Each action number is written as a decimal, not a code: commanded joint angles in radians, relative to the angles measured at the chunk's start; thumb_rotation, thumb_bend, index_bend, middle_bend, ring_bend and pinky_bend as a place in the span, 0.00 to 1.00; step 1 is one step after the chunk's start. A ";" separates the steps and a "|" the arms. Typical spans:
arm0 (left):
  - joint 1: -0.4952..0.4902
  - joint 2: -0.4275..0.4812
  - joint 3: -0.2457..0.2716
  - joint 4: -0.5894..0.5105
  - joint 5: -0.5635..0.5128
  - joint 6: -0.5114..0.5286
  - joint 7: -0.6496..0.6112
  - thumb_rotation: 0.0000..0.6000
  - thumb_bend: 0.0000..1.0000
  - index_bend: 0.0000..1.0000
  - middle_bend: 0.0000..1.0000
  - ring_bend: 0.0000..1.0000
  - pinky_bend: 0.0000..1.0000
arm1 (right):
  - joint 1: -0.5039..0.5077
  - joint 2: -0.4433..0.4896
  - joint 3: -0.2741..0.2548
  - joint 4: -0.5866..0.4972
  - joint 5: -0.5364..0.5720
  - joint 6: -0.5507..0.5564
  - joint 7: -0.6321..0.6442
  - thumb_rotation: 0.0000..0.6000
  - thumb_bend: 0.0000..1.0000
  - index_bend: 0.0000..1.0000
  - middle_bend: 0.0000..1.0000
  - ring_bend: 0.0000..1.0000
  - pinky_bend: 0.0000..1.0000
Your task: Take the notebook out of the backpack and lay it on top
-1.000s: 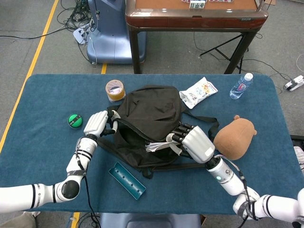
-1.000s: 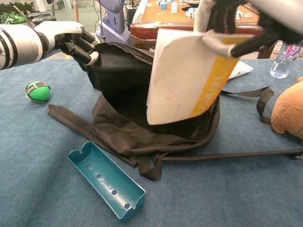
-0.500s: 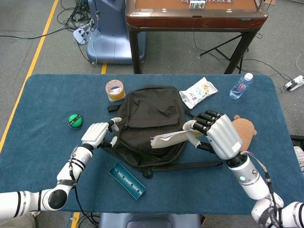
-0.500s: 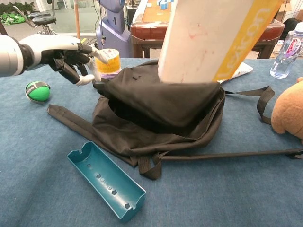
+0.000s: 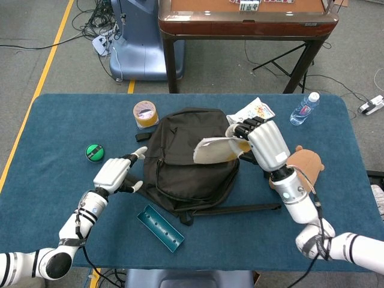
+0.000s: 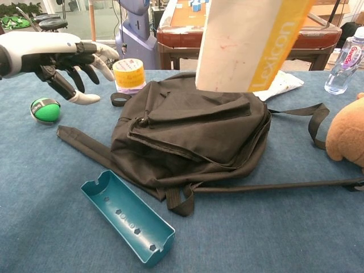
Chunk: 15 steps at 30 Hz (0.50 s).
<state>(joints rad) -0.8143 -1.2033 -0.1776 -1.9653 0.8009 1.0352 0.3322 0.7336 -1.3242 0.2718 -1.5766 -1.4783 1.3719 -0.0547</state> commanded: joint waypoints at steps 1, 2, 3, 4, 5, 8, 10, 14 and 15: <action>0.007 0.003 0.006 0.003 0.008 0.006 0.000 1.00 0.36 0.00 0.21 0.23 0.30 | 0.084 -0.141 0.037 0.168 0.016 -0.052 -0.010 1.00 0.52 0.81 0.63 0.57 0.59; 0.009 0.004 0.006 0.005 0.010 0.007 -0.002 1.00 0.36 0.00 0.21 0.23 0.30 | 0.098 -0.168 0.040 0.200 0.013 -0.055 -0.007 1.00 0.52 0.81 0.63 0.57 0.59; 0.011 0.005 0.007 0.007 0.010 0.007 -0.005 1.00 0.36 0.00 0.21 0.23 0.29 | 0.110 -0.195 0.040 0.227 0.015 -0.064 -0.001 1.00 0.52 0.81 0.63 0.57 0.59; 0.013 0.006 0.008 0.009 0.010 0.006 -0.008 1.00 0.36 0.00 0.21 0.23 0.29 | 0.120 -0.220 0.038 0.250 0.017 -0.075 0.006 1.00 0.52 0.81 0.63 0.57 0.59; 0.016 0.007 0.008 0.013 0.011 0.005 -0.012 1.00 0.36 0.00 0.21 0.23 0.29 | 0.132 -0.252 0.033 0.281 0.019 -0.088 0.016 1.00 0.51 0.81 0.63 0.57 0.59; 0.024 0.010 0.010 0.025 0.021 0.007 -0.021 1.00 0.36 0.00 0.21 0.23 0.29 | 0.142 -0.307 -0.003 0.318 0.041 -0.157 0.035 1.00 0.51 0.81 0.61 0.55 0.59; 0.031 0.014 0.012 0.033 0.030 0.012 -0.024 1.00 0.36 0.00 0.21 0.23 0.29 | 0.135 -0.306 -0.039 0.295 0.068 -0.226 0.036 1.00 0.49 0.70 0.53 0.46 0.54; 0.051 0.029 0.024 0.052 0.055 0.020 -0.031 1.00 0.36 0.00 0.21 0.23 0.29 | 0.118 -0.180 -0.098 0.103 0.185 -0.433 0.011 1.00 0.38 0.18 0.24 0.14 0.22; 0.056 0.033 0.026 0.056 0.059 0.020 -0.036 1.00 0.36 0.00 0.21 0.23 0.29 | 0.117 -0.146 -0.105 0.057 0.205 -0.464 0.006 1.00 0.34 0.07 0.15 0.06 0.14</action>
<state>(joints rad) -0.7613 -1.1732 -0.1543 -1.9124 0.8580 1.0547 0.2984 0.8561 -1.5700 0.2201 -1.3681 -1.3660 1.0475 -0.0353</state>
